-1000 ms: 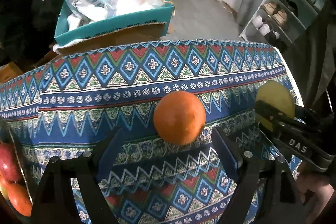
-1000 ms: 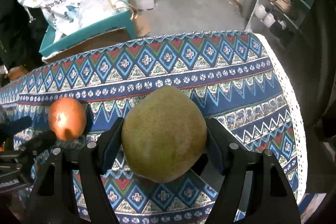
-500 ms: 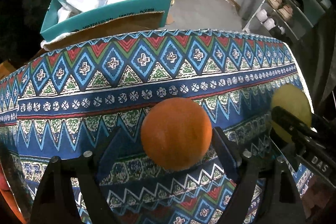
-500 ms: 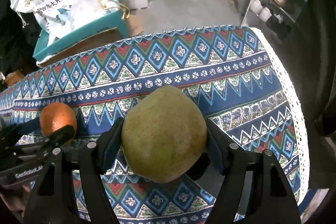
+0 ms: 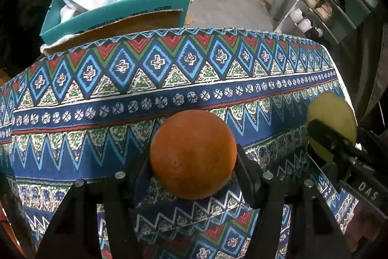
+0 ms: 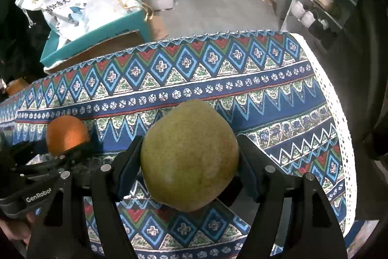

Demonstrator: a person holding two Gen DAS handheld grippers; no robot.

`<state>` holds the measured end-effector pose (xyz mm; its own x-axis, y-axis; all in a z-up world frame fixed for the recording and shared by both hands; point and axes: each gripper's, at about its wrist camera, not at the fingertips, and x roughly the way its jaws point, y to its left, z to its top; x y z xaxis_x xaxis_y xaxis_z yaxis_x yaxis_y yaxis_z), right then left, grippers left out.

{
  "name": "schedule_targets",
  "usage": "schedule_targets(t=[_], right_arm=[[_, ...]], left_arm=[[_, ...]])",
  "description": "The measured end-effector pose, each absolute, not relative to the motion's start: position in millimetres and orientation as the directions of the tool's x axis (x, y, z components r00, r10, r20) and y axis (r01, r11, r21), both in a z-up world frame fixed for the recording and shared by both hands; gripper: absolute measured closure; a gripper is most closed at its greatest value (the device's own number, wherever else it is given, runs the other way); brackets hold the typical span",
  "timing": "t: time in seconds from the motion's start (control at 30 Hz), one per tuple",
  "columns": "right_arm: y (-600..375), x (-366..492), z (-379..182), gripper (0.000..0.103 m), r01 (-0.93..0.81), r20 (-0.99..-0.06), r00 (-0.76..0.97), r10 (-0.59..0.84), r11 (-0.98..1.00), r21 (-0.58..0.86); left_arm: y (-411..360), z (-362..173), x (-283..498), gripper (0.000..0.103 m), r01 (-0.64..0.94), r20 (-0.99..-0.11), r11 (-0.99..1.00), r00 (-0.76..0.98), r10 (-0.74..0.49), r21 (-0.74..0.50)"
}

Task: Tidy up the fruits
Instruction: 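Grasp the orange with the left gripper while the right gripper lifts the pear, then carry the orange with the left gripper while the right gripper carries the pear toward the bowl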

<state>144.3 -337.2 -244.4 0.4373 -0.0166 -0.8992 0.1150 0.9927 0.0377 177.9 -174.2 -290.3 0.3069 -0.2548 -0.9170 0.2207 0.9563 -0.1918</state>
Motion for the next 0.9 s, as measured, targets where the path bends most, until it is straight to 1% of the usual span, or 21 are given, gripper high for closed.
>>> schedule_targets(t=[0.17,0.4,0.9], right_arm=[[-333,141,-236,0.03,0.109,-0.892,0.452,-0.018,0.993,0.035],[-323,135,-217,0.03,0.092,-0.876,0.481,-0.018,0.995,0.03],[-301,113,-159,0.03,0.047,-0.82,0.572,0.002,0.998,0.036]], left_arm=[[-162,-279,168,0.039,0.219,-0.909,0.959,0.335,-0.249,-0.183],[-146,-248,156,0.039,0.23,-0.886,0.959,0.392,-0.245,-0.164],[-127,-187,134,0.039,0.235,-0.834,0.961,0.495,-0.245,-0.142]])
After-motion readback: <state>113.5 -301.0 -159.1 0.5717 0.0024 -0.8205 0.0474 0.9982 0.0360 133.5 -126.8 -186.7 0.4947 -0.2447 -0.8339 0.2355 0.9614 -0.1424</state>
